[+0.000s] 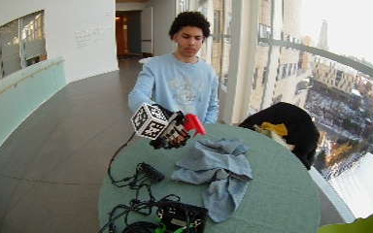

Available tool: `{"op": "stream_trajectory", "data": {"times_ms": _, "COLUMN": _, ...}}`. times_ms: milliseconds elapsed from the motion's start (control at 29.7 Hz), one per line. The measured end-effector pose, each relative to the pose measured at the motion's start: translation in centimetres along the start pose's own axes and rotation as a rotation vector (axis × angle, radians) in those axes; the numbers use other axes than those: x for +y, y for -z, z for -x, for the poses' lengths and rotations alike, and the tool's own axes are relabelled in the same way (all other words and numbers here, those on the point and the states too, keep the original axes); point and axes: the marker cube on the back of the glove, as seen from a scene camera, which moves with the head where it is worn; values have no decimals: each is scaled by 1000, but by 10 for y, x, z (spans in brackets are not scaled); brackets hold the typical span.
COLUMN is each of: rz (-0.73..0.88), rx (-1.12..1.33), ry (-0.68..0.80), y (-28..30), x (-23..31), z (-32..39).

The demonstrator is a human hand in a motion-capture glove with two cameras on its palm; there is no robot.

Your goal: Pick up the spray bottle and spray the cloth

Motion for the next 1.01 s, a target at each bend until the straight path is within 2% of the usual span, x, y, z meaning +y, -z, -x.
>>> {"op": "stream_trajectory", "data": {"times_ms": 1009, "rz": -33, "rx": 6, "ry": 41, "y": -13, "x": -7, "z": 14}}
